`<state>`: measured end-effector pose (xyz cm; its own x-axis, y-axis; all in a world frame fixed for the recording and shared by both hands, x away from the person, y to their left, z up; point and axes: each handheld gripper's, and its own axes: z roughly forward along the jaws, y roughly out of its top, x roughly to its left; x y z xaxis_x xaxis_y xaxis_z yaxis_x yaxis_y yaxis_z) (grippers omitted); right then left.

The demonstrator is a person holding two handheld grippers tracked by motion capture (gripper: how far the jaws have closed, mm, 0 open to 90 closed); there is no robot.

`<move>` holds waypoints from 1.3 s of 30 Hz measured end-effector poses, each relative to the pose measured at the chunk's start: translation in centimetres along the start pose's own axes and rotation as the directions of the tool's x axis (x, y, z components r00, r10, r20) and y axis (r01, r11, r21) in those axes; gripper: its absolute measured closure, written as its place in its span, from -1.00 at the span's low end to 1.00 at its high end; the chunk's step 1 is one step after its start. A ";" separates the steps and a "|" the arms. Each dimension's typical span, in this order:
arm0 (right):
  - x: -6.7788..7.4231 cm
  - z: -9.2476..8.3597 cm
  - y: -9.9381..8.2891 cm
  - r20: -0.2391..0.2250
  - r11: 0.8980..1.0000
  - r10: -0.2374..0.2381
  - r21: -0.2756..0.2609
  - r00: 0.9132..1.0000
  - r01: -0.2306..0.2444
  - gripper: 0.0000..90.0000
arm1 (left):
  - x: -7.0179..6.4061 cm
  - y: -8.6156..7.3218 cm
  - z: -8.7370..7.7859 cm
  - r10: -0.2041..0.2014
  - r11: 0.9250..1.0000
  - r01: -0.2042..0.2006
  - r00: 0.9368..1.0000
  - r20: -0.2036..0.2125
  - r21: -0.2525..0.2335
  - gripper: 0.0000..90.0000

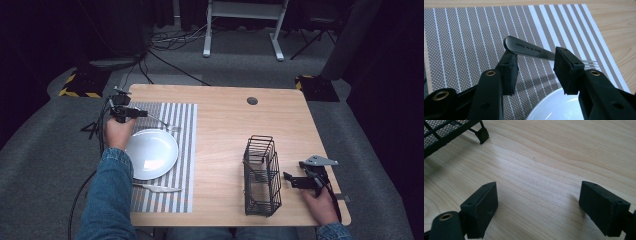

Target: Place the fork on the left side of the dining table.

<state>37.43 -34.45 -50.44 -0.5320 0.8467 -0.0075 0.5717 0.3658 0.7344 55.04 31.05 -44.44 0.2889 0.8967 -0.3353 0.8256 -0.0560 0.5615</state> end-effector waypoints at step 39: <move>0.0 0.0 0.0 0.009 1.000 0.007 -0.001 1.000 -0.007 -0.65 | 0.0 1.6 5.3 0.064 0.998 -0.063 0.987 -0.148 0.012 0.03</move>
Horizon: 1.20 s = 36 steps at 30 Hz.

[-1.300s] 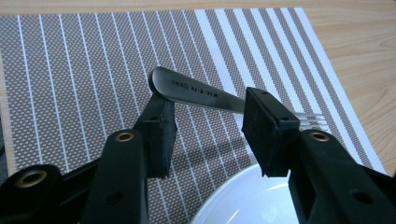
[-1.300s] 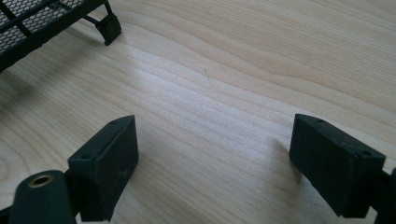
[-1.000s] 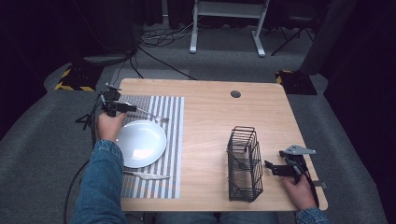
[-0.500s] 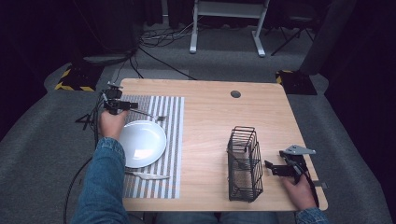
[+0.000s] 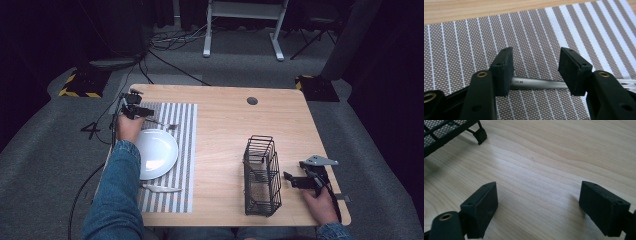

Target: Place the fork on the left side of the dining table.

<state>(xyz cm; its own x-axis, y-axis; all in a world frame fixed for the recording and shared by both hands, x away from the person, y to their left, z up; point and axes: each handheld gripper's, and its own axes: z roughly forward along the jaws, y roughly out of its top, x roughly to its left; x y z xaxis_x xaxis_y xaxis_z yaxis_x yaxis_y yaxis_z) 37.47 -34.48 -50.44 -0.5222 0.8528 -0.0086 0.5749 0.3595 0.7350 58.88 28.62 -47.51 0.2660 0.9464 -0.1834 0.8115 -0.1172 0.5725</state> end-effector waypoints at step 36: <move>0.0 0.0 0.0 0.003 1.000 0.003 0.000 1.000 -0.003 -0.65 | 1.2 -1.8 -1.3 -0.057 0.994 0.051 0.996 0.063 0.092 0.05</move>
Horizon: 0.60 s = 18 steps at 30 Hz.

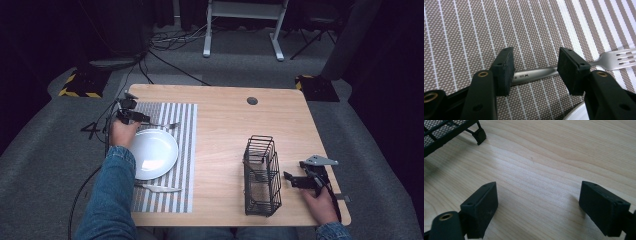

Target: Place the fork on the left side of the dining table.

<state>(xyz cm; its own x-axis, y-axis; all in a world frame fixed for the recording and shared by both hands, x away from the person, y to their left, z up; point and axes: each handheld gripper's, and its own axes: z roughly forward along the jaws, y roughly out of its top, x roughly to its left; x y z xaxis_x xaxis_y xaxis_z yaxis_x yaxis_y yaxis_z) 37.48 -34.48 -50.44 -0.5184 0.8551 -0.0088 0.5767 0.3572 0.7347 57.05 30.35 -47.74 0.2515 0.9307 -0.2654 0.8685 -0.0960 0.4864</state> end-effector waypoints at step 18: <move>0.0 0.0 0.0 0.000 1.000 0.000 0.000 1.000 0.000 -0.65 | -2.6 -0.4 -5.0 0.072 0.988 -0.073 0.997 -0.015 -0.138 0.03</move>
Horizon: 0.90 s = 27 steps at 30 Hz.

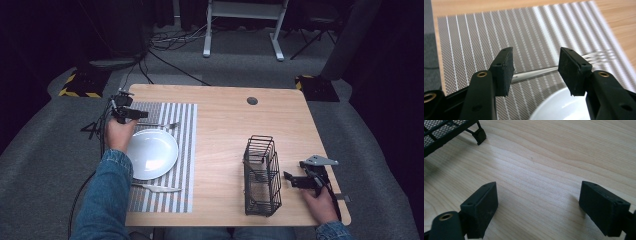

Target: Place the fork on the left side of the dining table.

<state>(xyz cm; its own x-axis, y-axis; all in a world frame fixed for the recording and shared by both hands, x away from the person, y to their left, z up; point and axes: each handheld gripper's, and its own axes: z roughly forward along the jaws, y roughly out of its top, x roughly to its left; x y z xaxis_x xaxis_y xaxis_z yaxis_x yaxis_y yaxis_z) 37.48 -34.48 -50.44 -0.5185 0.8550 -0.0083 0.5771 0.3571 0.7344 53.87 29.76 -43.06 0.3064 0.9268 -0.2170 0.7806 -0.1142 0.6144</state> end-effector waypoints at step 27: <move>0.0 0.0 0.0 0.000 1.000 -0.003 -0.001 1.000 0.003 -0.65 | -9.7 -3.8 -13.1 0.286 0.943 -0.262 0.953 0.097 -0.207 -0.05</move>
<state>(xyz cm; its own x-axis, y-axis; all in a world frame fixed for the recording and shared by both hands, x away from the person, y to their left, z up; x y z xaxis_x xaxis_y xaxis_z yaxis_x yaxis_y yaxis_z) 37.45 -34.45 -50.44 -0.5200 0.8541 -0.0104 0.5752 0.3591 0.7350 40.81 25.90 -33.37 0.5684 0.8161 -0.1042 0.5426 -0.2766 0.7931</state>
